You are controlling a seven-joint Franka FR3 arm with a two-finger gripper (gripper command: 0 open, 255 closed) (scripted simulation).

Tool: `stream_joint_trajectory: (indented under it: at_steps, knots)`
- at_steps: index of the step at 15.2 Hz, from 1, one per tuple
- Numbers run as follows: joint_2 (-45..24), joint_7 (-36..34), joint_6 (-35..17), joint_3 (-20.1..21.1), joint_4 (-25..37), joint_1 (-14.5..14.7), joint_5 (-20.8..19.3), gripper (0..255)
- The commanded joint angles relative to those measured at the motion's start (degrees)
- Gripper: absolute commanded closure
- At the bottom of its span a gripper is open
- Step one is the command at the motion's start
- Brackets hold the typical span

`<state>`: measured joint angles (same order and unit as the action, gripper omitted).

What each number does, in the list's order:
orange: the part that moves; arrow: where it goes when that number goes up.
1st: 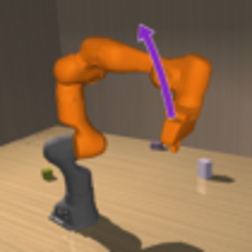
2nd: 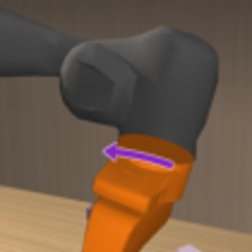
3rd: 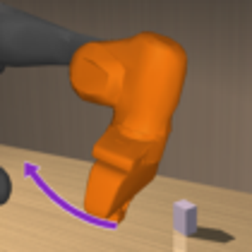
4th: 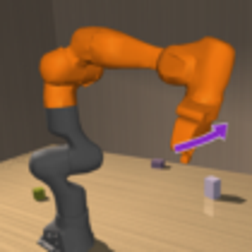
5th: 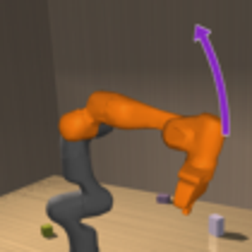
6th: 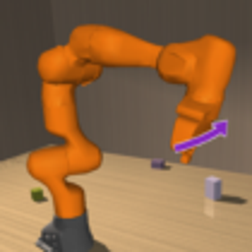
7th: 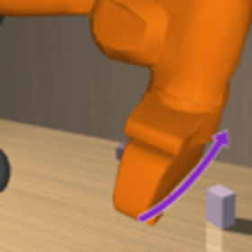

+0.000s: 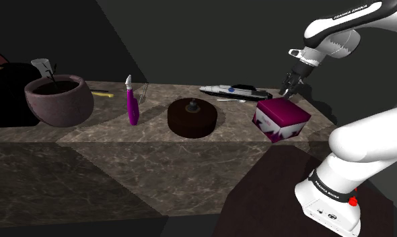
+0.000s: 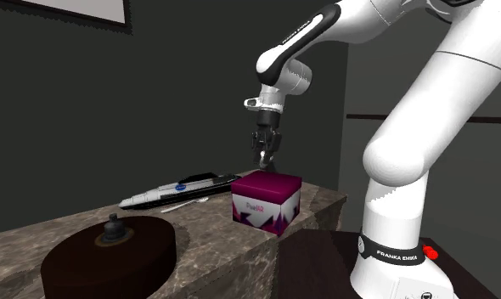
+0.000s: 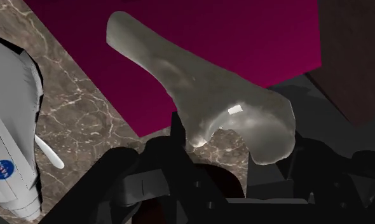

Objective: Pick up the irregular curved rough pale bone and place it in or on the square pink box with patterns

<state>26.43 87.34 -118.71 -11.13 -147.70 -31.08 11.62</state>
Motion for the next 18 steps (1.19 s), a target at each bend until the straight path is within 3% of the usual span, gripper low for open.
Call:
stream_joint_trajectory:
  at_steps: [1,12,18]
  knots:
    - [-0.41,0.77,-1.22,-0.37,-0.95,-0.13,0.01,255]
    - [-6.30,4.47,-11.44,-1.36,-5.73,0.99,2.57,255]
    - [-6.30,4.48,-11.43,-1.35,-5.73,0.98,2.57,255]
